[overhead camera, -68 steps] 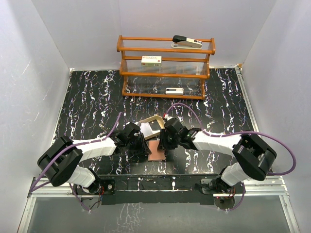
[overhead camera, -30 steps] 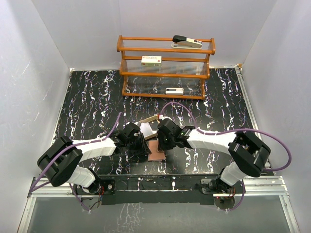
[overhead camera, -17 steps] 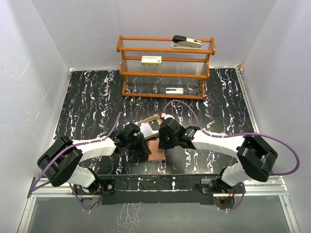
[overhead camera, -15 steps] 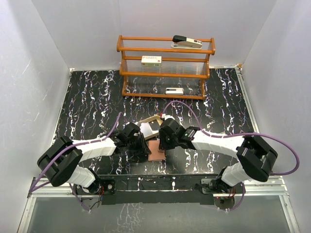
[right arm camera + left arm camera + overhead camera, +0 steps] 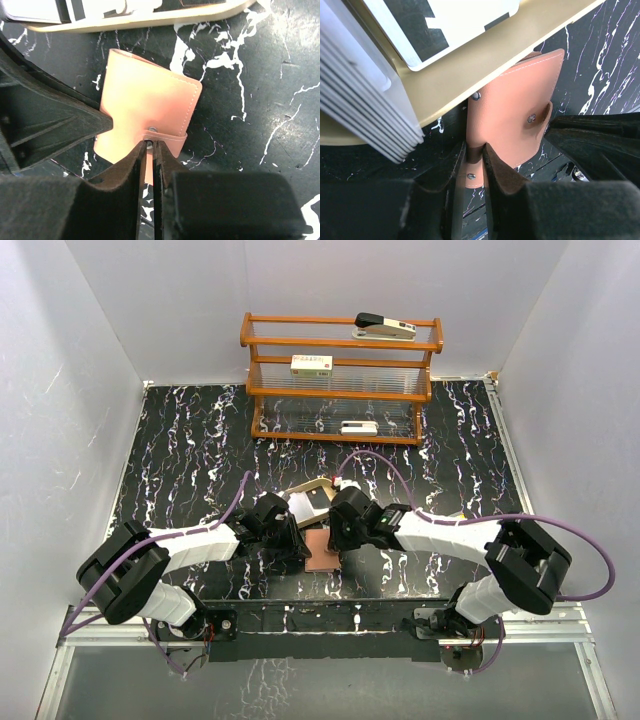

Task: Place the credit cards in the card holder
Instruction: Close the card holder at the center of the board.

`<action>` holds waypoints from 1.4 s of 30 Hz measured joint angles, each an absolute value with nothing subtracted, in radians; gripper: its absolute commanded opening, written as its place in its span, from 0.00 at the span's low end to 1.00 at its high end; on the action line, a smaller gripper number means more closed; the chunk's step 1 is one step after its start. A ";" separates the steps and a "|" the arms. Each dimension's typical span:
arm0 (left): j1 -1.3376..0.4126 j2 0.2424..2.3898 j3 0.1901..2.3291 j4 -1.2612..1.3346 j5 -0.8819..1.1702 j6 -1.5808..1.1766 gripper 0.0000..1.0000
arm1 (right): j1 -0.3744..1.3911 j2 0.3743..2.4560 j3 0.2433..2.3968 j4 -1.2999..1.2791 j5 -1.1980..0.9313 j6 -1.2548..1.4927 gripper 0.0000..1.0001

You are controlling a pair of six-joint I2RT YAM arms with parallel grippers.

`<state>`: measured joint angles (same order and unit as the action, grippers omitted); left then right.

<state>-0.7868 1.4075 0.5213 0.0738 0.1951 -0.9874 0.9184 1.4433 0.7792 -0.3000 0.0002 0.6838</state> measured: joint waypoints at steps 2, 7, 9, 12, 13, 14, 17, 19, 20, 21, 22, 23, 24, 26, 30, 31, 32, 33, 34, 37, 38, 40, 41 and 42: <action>-0.787 1.407 0.521 0.074 0.195 -0.987 0.15 | 0.918 1.443 0.766 -0.294 0.000 0.686 0.10; -0.787 1.407 0.521 0.074 0.195 -0.987 0.16 | 0.918 1.443 0.749 -0.286 0.001 0.687 0.10; -0.787 1.407 0.521 0.074 0.195 -0.987 0.16 | 0.918 1.444 0.746 -0.281 0.001 0.687 0.10; -0.787 1.407 0.521 0.074 0.195 -0.987 0.15 | 0.918 1.444 0.739 -0.267 0.001 0.689 0.10; -0.787 1.407 0.521 0.074 0.195 -0.987 0.16 | 0.918 1.446 0.738 -0.263 0.001 0.690 0.10; -0.787 1.407 0.521 0.074 0.195 -0.988 0.16 | 0.918 1.448 0.738 -0.260 0.001 0.690 0.10; -0.787 1.407 0.521 0.074 0.195 -0.987 0.15 | 0.918 1.454 0.738 -0.252 0.001 0.690 0.10; -0.787 1.407 0.521 0.074 0.195 -0.988 0.16 | 0.918 1.460 0.738 -0.247 0.001 0.690 0.10; -0.787 1.407 0.521 0.074 0.195 -0.987 0.16 | 0.918 1.460 0.738 -0.245 0.001 0.690 0.10; -0.787 1.407 0.521 0.074 0.195 -0.987 0.16 | 0.918 1.460 0.738 -0.243 0.001 0.690 0.10; -0.787 1.407 0.521 0.074 0.196 -0.988 0.16 | 0.918 1.461 0.738 -0.241 0.001 0.690 0.09; -0.787 1.407 0.521 0.074 0.195 -0.987 0.15 | 0.918 1.462 0.738 -0.240 0.000 0.690 0.09; -0.787 1.407 0.521 0.074 0.195 -0.988 0.16 | 0.918 1.462 0.738 -0.239 0.000 0.690 0.09; -0.787 1.407 0.521 0.074 0.195 -0.987 0.16 | 0.918 1.463 0.738 -0.238 0.000 0.690 0.09; -0.787 1.407 0.521 0.075 0.196 -0.987 0.16 | 0.918 1.464 0.738 -0.236 -0.004 0.689 0.08; -0.787 1.407 0.521 0.075 0.196 -0.987 0.15 | 0.918 1.465 0.738 -0.236 -0.005 0.688 0.08; -0.787 1.407 0.521 0.075 0.196 -0.987 0.15 | 0.918 1.465 0.739 -0.235 -0.006 0.687 0.08; -0.787 1.407 0.521 0.075 0.196 -0.987 0.15 | 0.918 1.465 0.739 -0.235 -0.006 0.686 0.08; -0.787 1.407 0.521 0.075 0.196 -0.987 0.16 | 0.919 1.465 0.739 -0.235 -0.006 0.686 0.08; -0.787 1.408 0.521 0.075 0.197 -0.987 0.15 | 0.919 1.468 0.742 -0.236 -0.006 0.684 0.08; -0.787 1.409 0.521 0.076 0.197 -0.987 0.15 | 0.919 1.471 0.744 -0.236 -0.006 0.683 0.08; -0.787 1.410 0.521 0.077 0.199 -0.986 0.15 | 0.919 1.477 0.751 -0.242 -0.007 0.682 0.08; -0.786 1.411 0.521 0.078 0.200 -0.985 0.15 | 0.919 1.480 0.756 -0.247 -0.007 0.682 0.08; -0.786 1.411 0.521 0.078 0.201 -0.984 0.15 | 0.919 1.483 0.762 -0.253 -0.006 0.681 0.08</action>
<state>-0.7860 1.4109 0.5209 0.0784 0.2008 -0.9836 0.9192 1.4826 0.7616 -0.2531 -0.0063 0.6811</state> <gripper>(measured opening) 0.160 0.081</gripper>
